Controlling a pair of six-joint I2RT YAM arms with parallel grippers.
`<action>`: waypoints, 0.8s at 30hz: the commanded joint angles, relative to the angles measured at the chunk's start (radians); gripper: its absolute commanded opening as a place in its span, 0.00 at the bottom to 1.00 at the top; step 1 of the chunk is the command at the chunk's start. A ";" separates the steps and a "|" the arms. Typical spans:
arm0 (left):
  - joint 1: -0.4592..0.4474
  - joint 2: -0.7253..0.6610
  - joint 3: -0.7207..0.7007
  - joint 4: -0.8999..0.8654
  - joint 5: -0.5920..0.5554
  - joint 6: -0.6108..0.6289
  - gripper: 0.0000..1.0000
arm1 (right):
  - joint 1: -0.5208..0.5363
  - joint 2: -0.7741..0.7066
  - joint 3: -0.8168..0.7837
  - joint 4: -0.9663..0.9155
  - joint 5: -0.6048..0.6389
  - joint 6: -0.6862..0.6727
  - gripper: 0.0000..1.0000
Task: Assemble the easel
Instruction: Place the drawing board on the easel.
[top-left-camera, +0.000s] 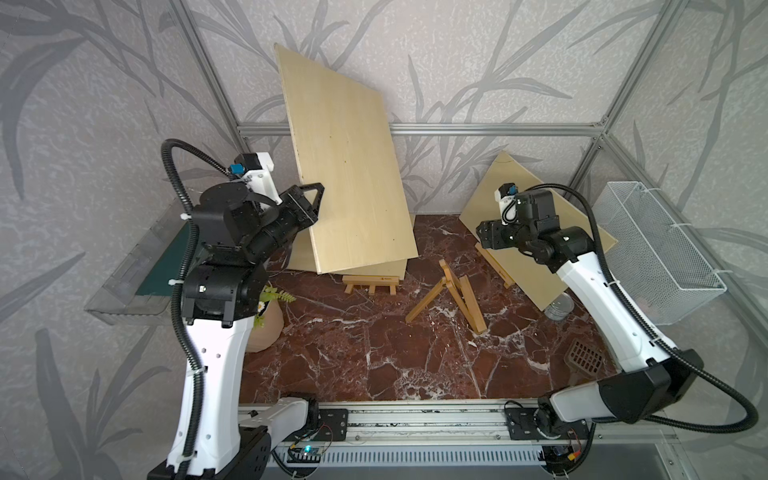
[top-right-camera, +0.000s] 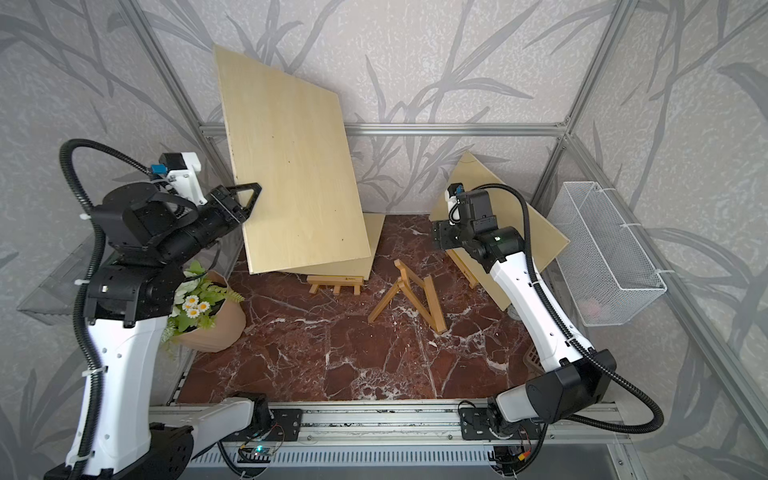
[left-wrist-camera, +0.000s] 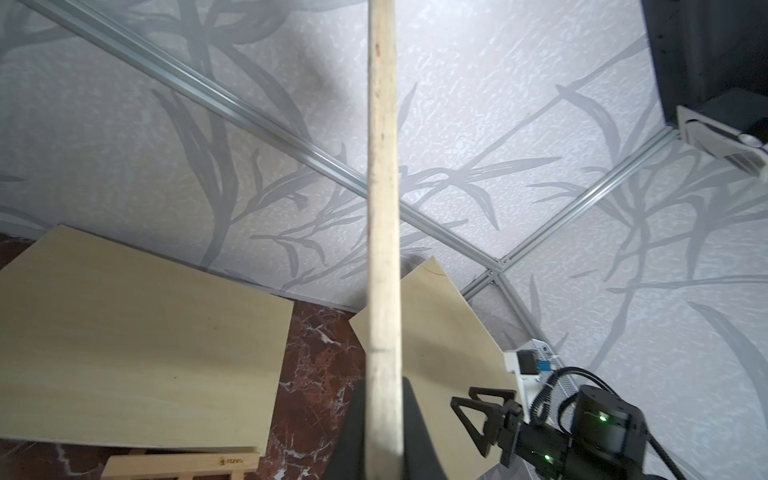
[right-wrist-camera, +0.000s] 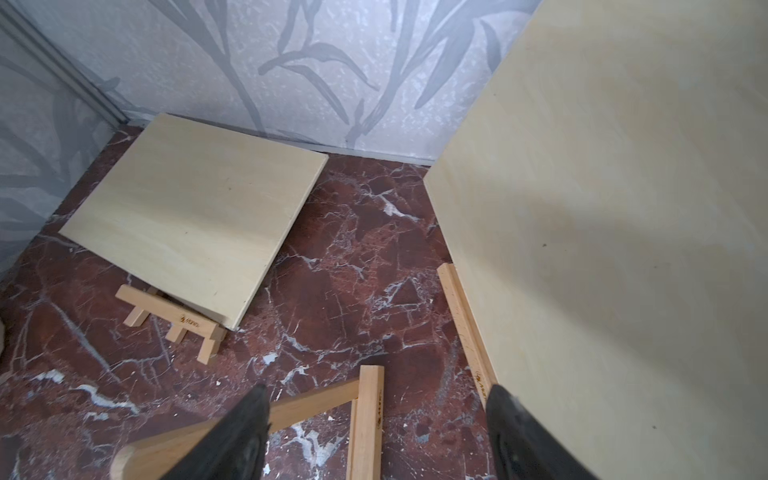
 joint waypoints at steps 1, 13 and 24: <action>0.001 -0.037 0.006 0.423 0.131 -0.162 0.00 | -0.001 0.024 0.027 -0.030 0.051 0.022 0.81; -0.190 -0.024 -0.142 0.510 0.053 -0.299 0.00 | -0.098 -0.013 0.096 -0.113 0.162 0.055 0.81; -0.449 0.052 -0.094 0.329 -0.231 -0.196 0.00 | -0.162 -0.057 0.135 -0.190 0.243 0.027 0.83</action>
